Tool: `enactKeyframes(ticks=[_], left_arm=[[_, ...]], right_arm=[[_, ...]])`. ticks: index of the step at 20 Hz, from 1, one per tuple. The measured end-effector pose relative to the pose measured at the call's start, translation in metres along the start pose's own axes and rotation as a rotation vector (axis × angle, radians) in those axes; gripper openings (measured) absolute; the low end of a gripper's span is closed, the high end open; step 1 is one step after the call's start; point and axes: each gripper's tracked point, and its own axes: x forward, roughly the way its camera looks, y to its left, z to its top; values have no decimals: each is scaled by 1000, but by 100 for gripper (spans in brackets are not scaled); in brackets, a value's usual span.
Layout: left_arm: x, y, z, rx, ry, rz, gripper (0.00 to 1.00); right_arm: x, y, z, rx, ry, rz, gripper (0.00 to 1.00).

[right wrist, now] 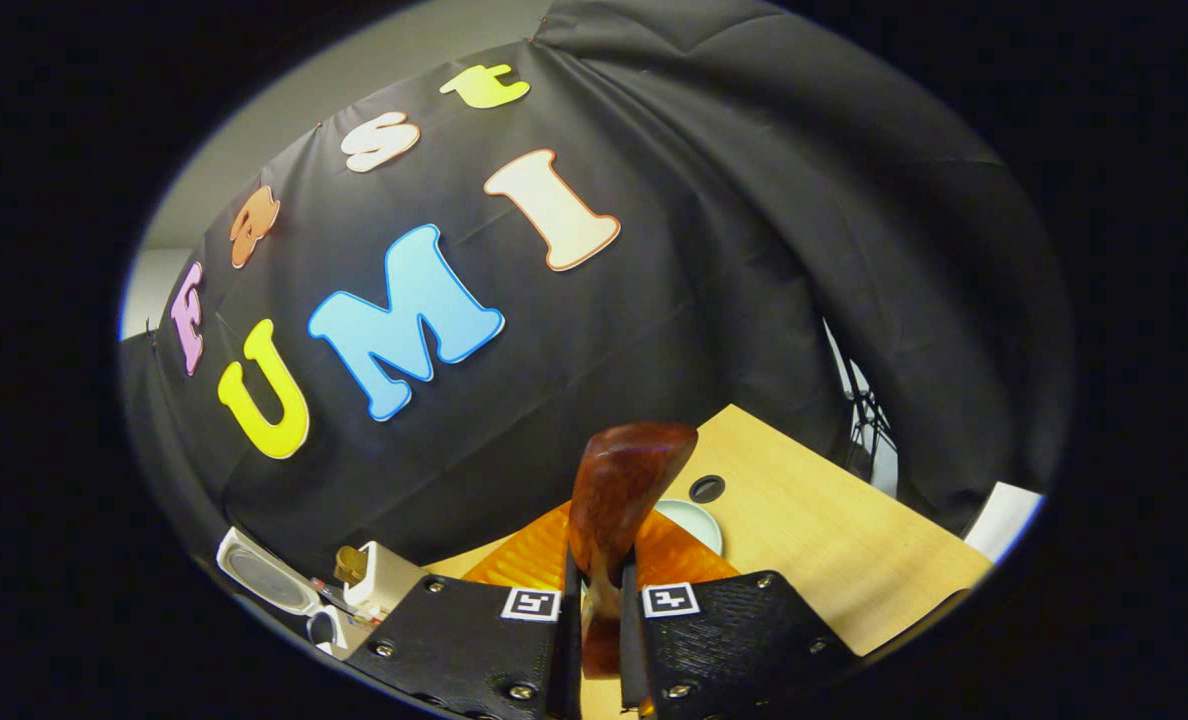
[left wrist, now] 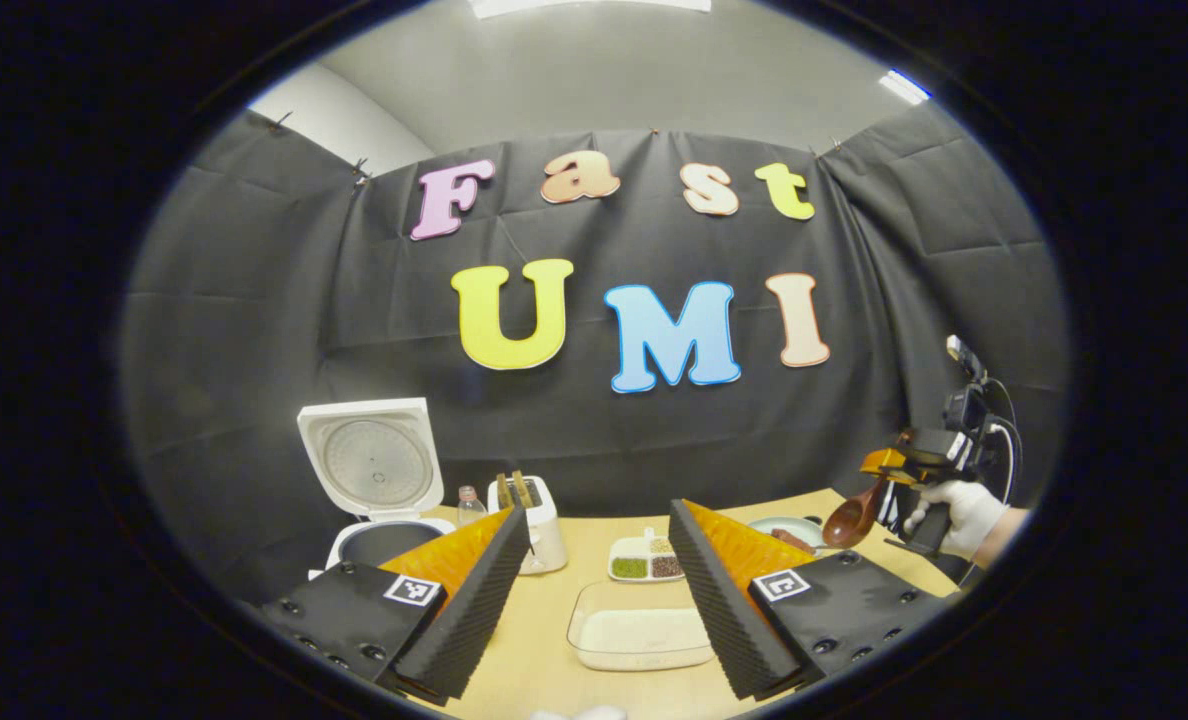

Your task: Close the left gripper, press the button to open the rice cooker; take a wooden spoon from the chopstick holder with the right hand, scoop a spoonful of rice and pour it into the rice cooker, then put the wooden spoon back into the chopstick holder.

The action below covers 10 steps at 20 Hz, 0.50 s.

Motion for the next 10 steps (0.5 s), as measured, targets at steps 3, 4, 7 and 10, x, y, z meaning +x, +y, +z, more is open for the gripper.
enactKeyframes(ticks=[3,4,7,10], left_arm=[[0,-9,7,31,-5,14,98],[0,-12,8,39,-5,16,98],[1,-17,9,59,-4,18,97],[3,-20,7,68,3,19,97]], right_arm=[[4,-13,-17,10,34,-7,16],[8,-18,-26,3,45,-13,16],[17,-33,-50,6,80,-37,16],[23,-42,-69,26,103,-55,16]])
